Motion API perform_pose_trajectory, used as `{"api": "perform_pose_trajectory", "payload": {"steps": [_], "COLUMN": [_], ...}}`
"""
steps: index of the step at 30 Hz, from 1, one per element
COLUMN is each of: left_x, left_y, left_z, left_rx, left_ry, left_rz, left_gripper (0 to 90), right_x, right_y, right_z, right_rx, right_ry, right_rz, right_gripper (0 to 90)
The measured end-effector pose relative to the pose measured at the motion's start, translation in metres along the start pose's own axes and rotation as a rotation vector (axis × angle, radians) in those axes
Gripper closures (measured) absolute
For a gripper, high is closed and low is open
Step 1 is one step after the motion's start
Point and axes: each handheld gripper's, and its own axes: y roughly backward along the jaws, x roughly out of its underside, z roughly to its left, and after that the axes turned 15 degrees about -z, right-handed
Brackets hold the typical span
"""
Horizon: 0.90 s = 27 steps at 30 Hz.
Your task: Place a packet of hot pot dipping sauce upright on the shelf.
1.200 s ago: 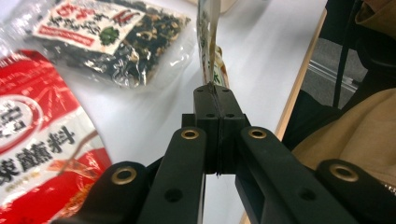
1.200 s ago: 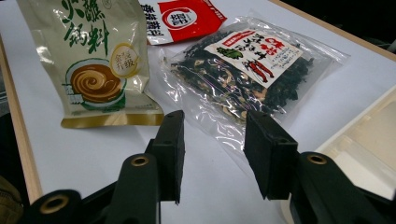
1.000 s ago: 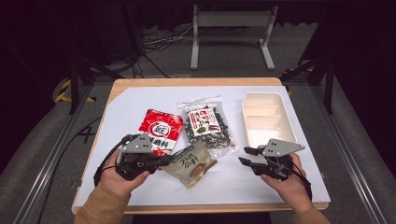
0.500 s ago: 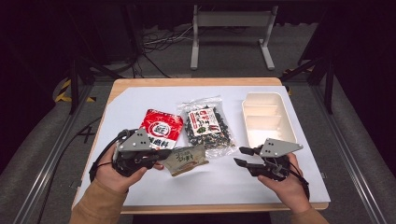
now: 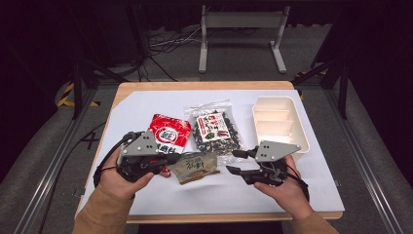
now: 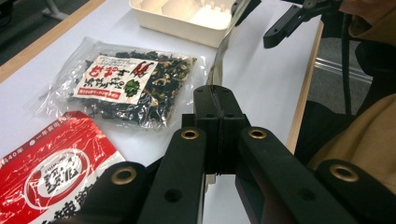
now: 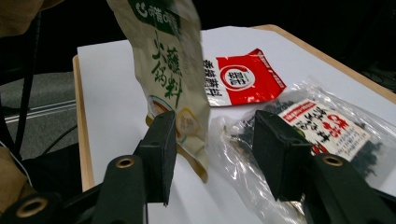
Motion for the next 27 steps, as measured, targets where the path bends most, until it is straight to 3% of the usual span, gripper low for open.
{"api": "perform_pose_trajectory", "payload": {"steps": [16, 21, 27], "left_x": [-0.005, -0.006, -0.006], "left_y": [-0.005, -0.006, -0.006], "left_z": [-0.005, -0.007, -0.007], "left_rx": [0.034, 0.037, 0.034], "left_ry": [-0.035, -0.039, -0.038], "left_rz": [-0.013, -0.019, -0.025], "left_gripper": [90.0, 90.0, 90.0], "right_x": [-0.002, 0.003, 0.007], "right_y": [-0.043, -0.052, -0.058], "right_z": [0.003, 0.000, -0.003], "right_rx": [-0.147, -0.197, -0.226], "right_ry": [0.043, 0.056, 0.037], "right_rz": [0.086, 0.082, 0.082], "right_gripper": [54.2, 53.7, 61.5]}}
